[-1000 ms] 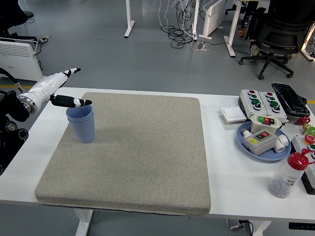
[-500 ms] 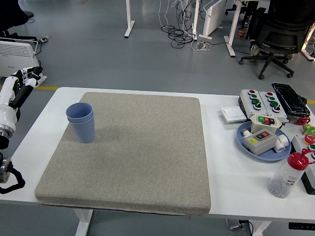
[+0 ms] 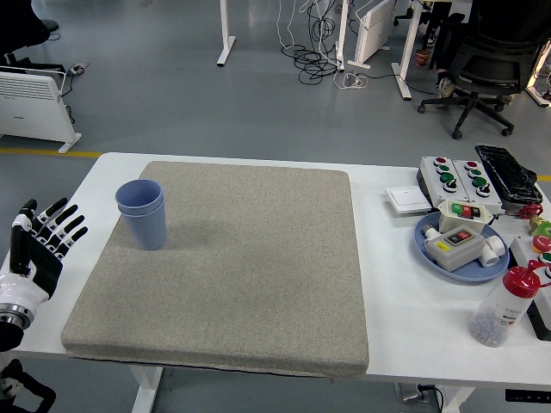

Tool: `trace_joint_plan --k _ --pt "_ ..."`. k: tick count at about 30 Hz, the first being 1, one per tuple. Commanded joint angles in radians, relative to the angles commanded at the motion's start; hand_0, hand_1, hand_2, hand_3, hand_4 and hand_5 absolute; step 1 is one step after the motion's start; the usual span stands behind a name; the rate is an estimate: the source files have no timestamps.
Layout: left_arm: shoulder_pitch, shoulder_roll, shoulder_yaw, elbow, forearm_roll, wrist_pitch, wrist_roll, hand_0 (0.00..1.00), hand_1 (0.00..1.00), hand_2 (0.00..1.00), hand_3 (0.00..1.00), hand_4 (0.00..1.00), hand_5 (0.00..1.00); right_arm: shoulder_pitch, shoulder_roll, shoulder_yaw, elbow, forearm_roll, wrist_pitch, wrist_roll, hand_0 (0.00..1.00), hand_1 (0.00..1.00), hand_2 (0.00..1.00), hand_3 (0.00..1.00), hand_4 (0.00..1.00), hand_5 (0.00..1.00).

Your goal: Push cup pick cup insert cup

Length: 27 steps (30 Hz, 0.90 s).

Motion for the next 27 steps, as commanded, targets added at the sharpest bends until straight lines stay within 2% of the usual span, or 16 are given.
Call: trace_joint_plan --k 8,9,14,15,27 --pt "0.004 -0.003 -0.008 0.011 0.012 -0.004 0.002 0.819 0.824 0.831 0.789 0.589 0.998 -0.004 -0.002 0.003 0.0 -0.006 -0.001 -0.001 0.688 0.609 0.636 0.574 0.096 0.492" --pt "0.003 -0.004 -0.008 0.012 0.017 -0.004 0.003 0.85 0.831 0.844 0.788 0.6 0.998 -0.005 -0.002 0.002 0.0 -0.005 0.0 -0.001 0.688 0.609 0.636 0.574 0.096 0.493" --pt "-0.003 -0.009 -0.005 0.018 0.024 -0.002 0.004 0.85 0.831 0.844 0.788 0.6 0.998 -0.004 -0.002 -0.002 0.0 0.001 0.0 0.0 0.688 0.609 0.636 0.574 0.096 0.493" --pt "-0.005 -0.011 -0.004 0.018 0.025 -0.002 0.004 0.877 0.841 0.856 0.794 0.593 0.998 -0.003 -0.002 -0.003 0.0 0.003 0.0 0.0 0.688 0.609 0.636 0.574 0.096 0.491" --pt "-0.016 -0.016 0.003 0.028 0.028 -0.006 0.001 0.884 0.845 0.868 0.806 0.582 0.998 0.007 -0.003 -0.014 0.0 0.022 0.0 0.005 0.688 0.609 0.635 0.574 0.097 0.487"
